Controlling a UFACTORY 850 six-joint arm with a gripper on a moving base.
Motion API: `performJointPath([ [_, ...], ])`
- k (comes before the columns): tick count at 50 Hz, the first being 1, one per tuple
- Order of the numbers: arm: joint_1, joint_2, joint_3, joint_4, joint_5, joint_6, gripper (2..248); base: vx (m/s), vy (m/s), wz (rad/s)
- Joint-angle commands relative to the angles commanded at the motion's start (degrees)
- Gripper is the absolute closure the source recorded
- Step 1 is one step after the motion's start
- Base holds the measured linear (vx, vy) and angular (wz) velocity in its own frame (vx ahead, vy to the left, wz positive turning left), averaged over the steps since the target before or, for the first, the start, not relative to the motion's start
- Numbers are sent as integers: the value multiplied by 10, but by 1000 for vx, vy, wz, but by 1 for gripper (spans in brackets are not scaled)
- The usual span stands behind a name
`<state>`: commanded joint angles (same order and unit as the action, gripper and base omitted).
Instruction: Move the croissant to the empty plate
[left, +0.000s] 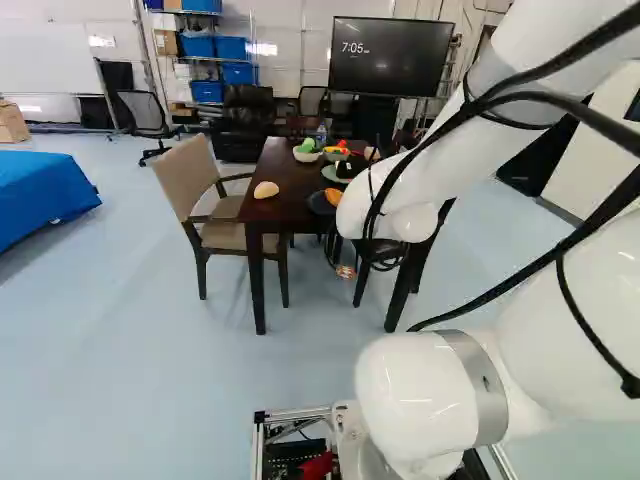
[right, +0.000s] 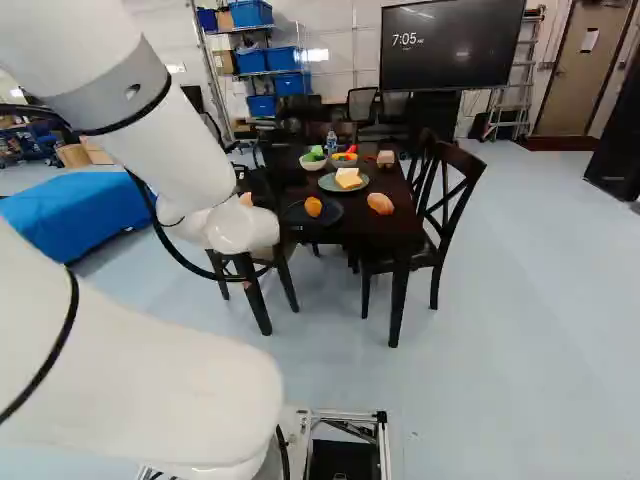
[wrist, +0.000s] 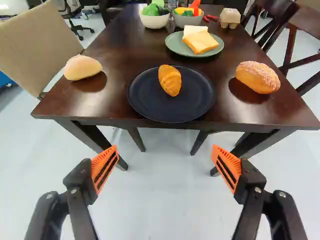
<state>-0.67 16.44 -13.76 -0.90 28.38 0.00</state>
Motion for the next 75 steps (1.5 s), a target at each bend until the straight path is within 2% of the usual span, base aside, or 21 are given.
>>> performJointPath([
  [18,3,-2,35,4,85,0,3,0,0,0],
  [37,5,-3,61,6,151,0,3,0,0,0],
  [56,6,-4,79,8,195,0,3,0,0,0],
  [75,7,-4,87,9,215,0,3,0,0,0],
])
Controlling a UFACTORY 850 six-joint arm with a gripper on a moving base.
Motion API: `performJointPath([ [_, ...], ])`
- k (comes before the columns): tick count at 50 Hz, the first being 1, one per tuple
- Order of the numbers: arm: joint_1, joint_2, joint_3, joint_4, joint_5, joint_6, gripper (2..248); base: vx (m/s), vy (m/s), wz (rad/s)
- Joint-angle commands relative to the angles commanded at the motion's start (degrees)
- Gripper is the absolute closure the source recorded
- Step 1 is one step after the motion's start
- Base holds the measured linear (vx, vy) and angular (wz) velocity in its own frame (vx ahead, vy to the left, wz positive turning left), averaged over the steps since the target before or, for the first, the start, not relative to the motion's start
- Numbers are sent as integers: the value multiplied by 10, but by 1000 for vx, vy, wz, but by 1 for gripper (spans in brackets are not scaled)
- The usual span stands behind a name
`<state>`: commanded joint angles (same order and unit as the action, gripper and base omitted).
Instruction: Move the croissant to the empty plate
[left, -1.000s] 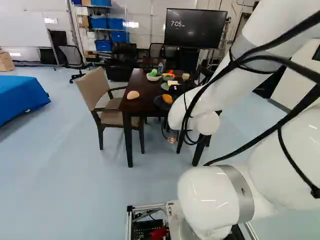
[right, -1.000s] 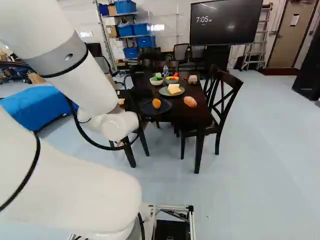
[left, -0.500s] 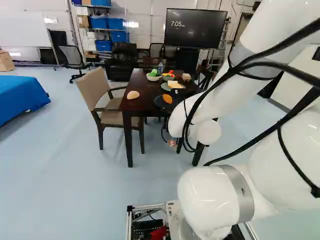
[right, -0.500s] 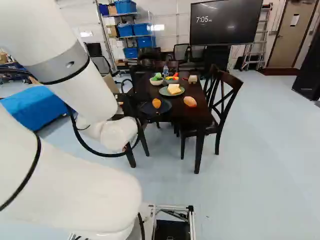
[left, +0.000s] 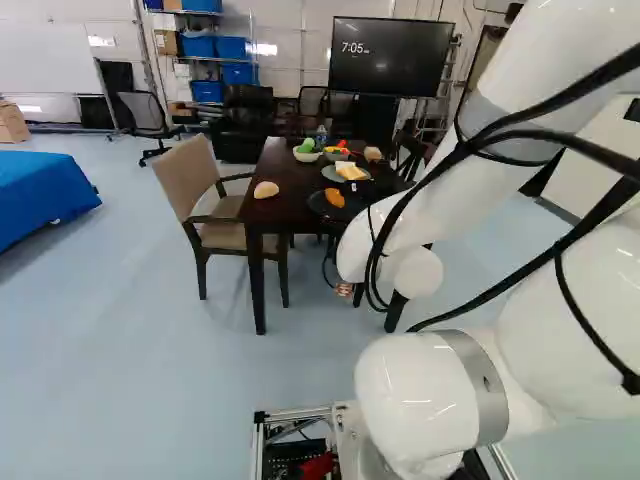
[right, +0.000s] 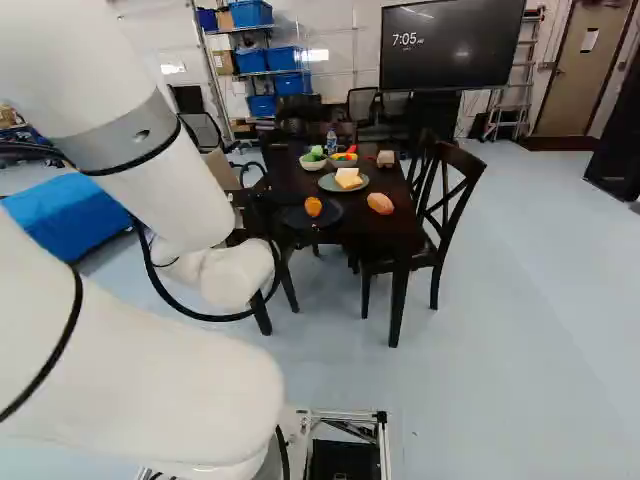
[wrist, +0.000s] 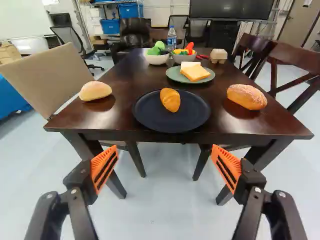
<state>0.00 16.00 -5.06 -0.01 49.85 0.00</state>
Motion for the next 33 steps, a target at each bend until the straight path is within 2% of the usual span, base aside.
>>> performJointPath([
  [33,0,0,1,0,1,0,3,0,0,0],
])
